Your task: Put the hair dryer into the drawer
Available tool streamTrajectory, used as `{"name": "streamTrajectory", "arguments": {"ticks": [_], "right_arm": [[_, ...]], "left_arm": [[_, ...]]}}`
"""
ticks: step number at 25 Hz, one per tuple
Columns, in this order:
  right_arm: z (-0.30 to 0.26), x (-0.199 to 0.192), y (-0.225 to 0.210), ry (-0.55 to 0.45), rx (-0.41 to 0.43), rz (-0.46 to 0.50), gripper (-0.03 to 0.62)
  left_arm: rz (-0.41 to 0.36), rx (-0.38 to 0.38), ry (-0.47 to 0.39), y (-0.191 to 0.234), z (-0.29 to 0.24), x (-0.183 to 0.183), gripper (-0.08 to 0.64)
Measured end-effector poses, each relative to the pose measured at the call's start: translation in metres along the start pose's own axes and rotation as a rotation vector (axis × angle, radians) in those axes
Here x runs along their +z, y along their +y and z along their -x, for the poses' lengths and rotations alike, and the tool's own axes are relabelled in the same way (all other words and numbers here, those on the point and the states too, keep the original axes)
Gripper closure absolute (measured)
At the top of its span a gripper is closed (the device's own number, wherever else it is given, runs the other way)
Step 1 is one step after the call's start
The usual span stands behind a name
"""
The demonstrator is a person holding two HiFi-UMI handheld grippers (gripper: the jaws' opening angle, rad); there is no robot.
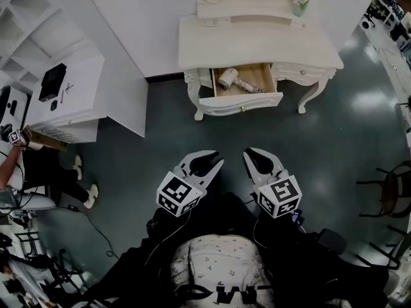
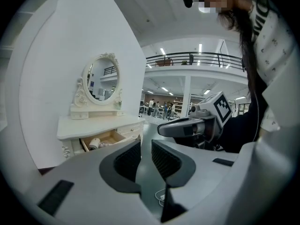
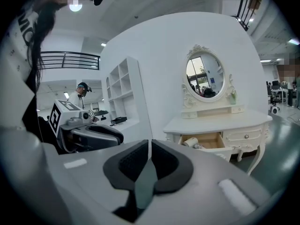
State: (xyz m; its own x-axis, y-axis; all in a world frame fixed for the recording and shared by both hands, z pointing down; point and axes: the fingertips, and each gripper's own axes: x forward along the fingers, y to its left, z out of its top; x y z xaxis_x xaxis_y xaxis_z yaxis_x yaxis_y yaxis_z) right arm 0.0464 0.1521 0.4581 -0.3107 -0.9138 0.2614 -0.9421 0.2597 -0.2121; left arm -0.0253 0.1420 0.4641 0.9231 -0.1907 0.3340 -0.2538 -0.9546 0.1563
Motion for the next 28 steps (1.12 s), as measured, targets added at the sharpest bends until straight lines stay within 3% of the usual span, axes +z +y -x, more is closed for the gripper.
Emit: {"name": "streamTrajectory", "arguments": {"ticks": [12, 28], "right_arm": [[0.018, -0.009, 0.044, -0.015, 0.083, 0.022, 0.56], [0.026, -0.008, 0.048, -0.006, 0.098, 0.058, 0.56]], "left_arm": [[-0.006, 0.037, 0.002, -0.025, 0.031, -0.014, 0.506], [-0.004, 0.036, -0.027, -0.03, 0.027, -0.008, 0.506]]}}
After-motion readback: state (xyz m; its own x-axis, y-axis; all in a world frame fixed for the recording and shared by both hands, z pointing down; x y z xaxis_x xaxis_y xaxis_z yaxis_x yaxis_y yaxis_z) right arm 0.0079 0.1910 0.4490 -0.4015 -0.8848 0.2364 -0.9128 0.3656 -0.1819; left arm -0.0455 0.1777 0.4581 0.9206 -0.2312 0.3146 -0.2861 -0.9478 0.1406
